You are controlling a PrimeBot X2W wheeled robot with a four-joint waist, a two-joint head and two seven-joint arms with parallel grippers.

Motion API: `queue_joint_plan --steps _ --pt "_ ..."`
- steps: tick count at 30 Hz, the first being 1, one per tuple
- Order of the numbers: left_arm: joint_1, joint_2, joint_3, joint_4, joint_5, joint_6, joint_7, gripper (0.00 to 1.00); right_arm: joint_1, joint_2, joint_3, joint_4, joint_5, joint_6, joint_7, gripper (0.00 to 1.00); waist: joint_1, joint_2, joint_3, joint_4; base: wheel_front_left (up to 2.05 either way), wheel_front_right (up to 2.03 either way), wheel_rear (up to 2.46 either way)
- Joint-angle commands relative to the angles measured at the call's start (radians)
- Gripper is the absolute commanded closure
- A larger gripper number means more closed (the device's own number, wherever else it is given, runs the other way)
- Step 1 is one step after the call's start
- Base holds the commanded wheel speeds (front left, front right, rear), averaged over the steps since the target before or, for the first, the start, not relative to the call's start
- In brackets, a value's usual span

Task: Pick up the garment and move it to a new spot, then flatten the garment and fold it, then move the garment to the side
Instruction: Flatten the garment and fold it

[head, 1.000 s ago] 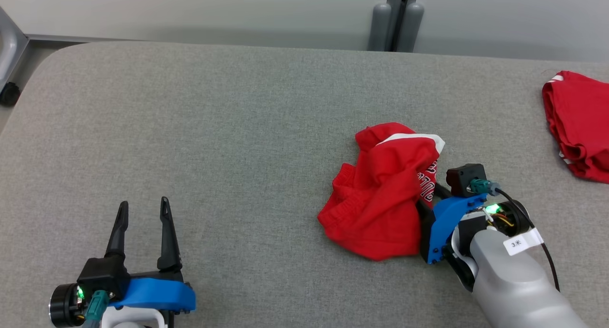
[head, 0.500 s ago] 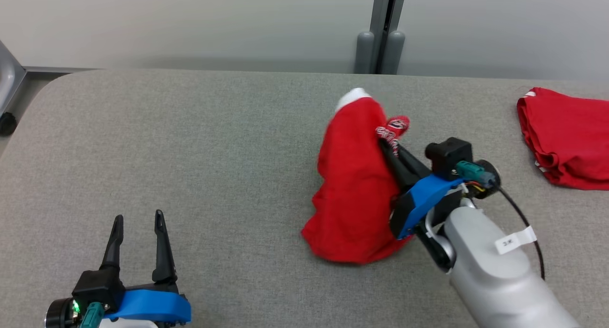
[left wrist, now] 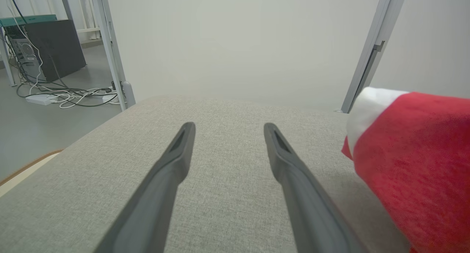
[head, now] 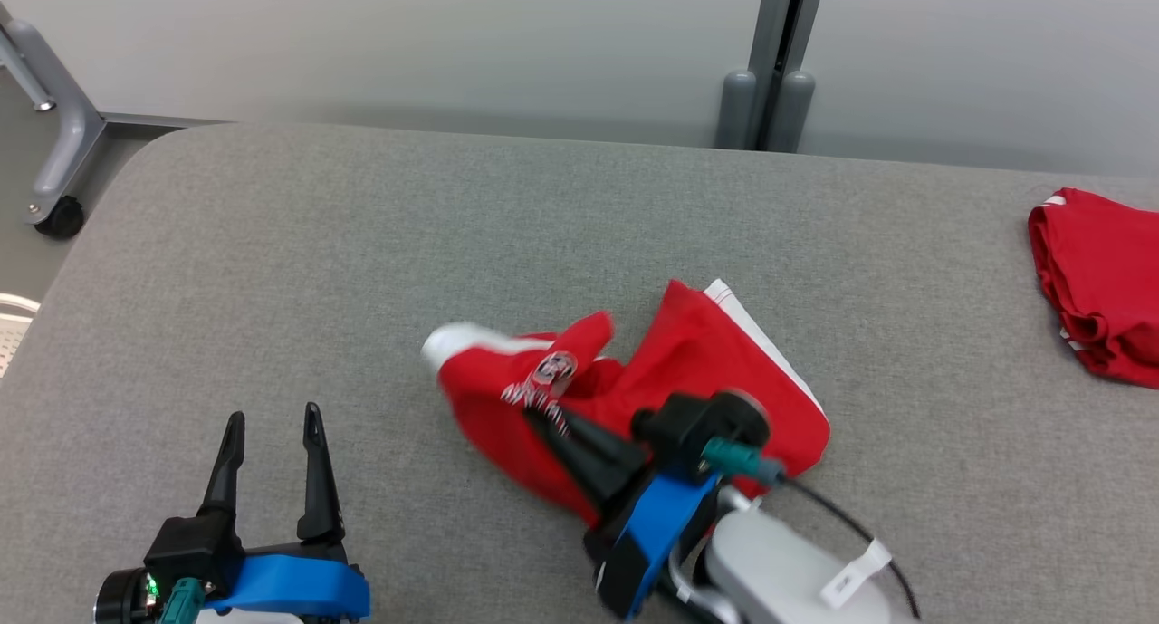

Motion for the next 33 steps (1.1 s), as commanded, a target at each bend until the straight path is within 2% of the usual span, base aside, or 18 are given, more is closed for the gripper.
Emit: queue_joint_plan --steps 1,2,4,8,12,20,28,33 --pt "-0.007 -0.002 0.001 0.001 0.0 0.0 -0.004 0.0 0.024 -0.006 0.034 -0.002 0.017 0.0 -0.003 1.0 0.0001 0.0001 0.002 0.006 0.0 0.0 0.0" --pt "-0.008 -0.003 0.0 0.001 -0.001 0.001 -0.004 0.0 0.032 -0.005 0.069 -0.006 0.032 0.0 -0.003 0.85 0.0001 0.0001 0.002 0.008 0.0 0.0 0.0" --pt "-0.008 -0.003 0.0 0.001 -0.003 0.003 -0.005 0.0 0.033 -0.004 0.128 -0.013 0.049 0.0 -0.004 0.0 0.0001 0.0001 0.003 0.011 0.0 0.0 0.0" --pt "-0.006 -0.004 0.003 -0.002 -0.007 0.008 -0.005 0.0 0.03 -0.005 0.161 -0.027 0.051 0.0 -0.003 0.0 0.0001 0.0001 0.007 0.003 0.0 0.0 0.0" --pt "0.002 -0.004 0.009 -0.006 -0.005 0.013 -0.005 0.0 0.012 -0.003 0.094 -0.048 0.014 0.0 -0.003 0.0 0.0001 0.0001 0.005 -0.02 0.0 0.0 0.0" --pt "0.013 -0.004 0.029 -0.017 0.002 0.015 -0.005 0.0 0.072 -0.019 -0.207 -0.128 -0.124 0.0 -0.003 0.0 0.0001 0.0001 -0.002 -0.067 0.0 0.0 0.0" --pt "0.015 -0.005 0.044 -0.016 0.009 0.003 -0.004 0.0 0.28 -0.066 -0.513 -0.247 -0.212 0.0 -0.003 0.0 0.0001 0.0001 -0.007 -0.087 0.0 0.0 0.0" --pt "0.033 -0.005 0.046 -0.034 0.009 0.013 -0.004 0.0 0.394 -0.061 -0.617 -0.275 -0.246 0.0 -0.003 0.0 0.0001 0.0001 -0.004 -0.098 0.0 0.0 0.0"
